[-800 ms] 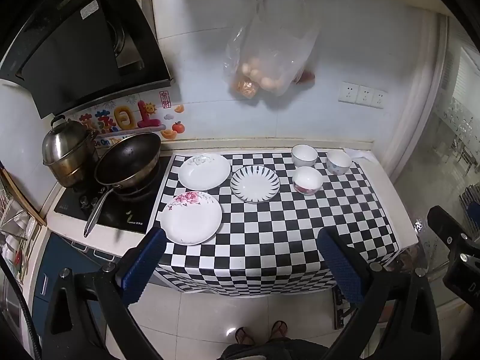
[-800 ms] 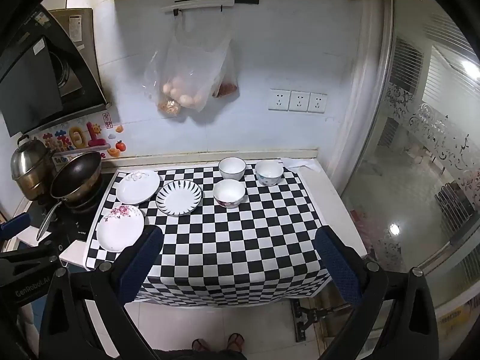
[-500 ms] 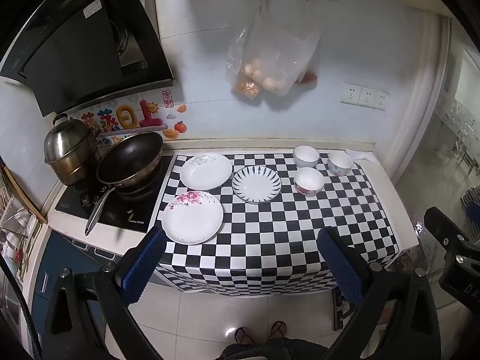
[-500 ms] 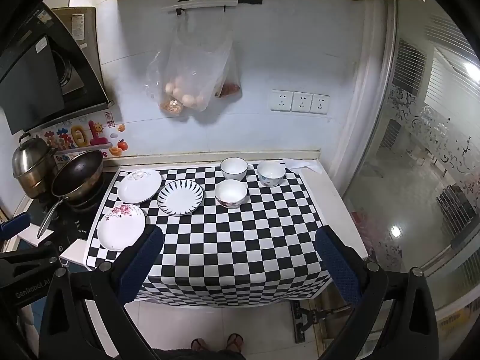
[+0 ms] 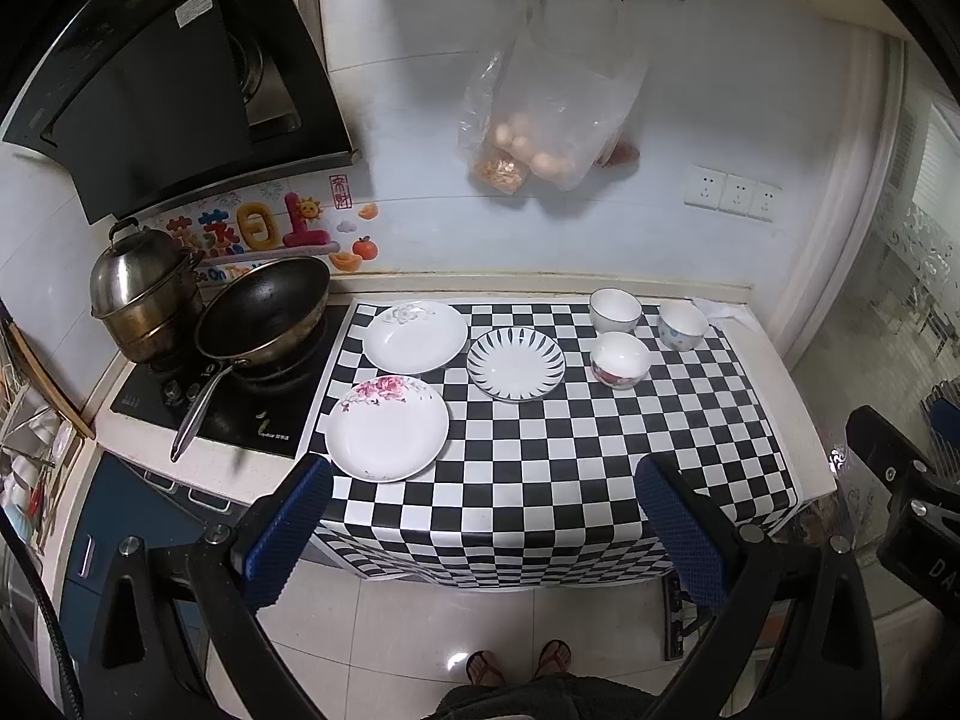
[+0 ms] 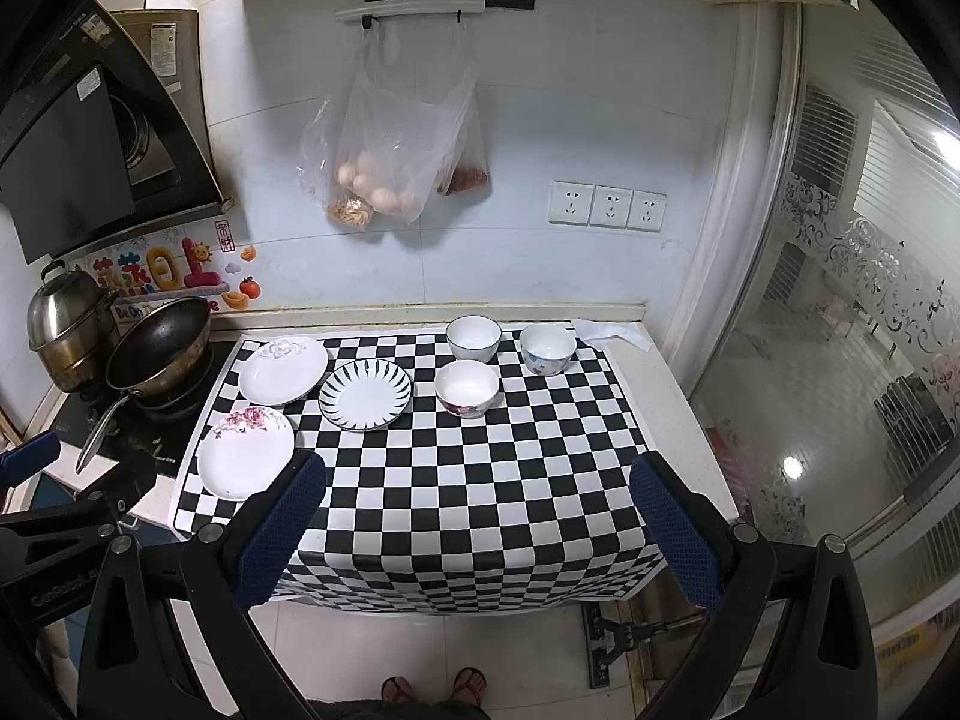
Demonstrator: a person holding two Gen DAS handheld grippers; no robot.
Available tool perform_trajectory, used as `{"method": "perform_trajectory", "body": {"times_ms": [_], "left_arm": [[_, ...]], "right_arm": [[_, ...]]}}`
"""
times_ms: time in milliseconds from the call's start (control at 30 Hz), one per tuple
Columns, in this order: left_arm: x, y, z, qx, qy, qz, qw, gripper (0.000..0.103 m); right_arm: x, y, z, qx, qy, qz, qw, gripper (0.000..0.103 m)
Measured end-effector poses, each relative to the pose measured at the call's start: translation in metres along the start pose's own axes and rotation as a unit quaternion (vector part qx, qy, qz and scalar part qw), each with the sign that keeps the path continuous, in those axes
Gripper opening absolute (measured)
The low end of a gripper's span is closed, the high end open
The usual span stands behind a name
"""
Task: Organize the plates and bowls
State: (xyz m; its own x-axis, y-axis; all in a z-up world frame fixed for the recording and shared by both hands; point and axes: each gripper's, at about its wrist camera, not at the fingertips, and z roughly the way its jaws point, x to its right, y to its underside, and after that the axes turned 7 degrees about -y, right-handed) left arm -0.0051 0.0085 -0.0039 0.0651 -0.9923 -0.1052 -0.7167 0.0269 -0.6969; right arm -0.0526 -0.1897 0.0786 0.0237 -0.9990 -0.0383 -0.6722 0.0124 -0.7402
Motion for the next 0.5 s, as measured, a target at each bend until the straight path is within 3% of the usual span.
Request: {"method": "perform_trajectory", "body": {"times_ms": [500], "left_arm": [[-0.0024, 0.0026, -0.0014, 0.002, 0.000, -0.003, 1.0000, 0.103]], "right_arm": [[-0.0002, 0.0003, -0.0027, 0.005, 0.005, 0.000, 1.000, 0.103]]}}
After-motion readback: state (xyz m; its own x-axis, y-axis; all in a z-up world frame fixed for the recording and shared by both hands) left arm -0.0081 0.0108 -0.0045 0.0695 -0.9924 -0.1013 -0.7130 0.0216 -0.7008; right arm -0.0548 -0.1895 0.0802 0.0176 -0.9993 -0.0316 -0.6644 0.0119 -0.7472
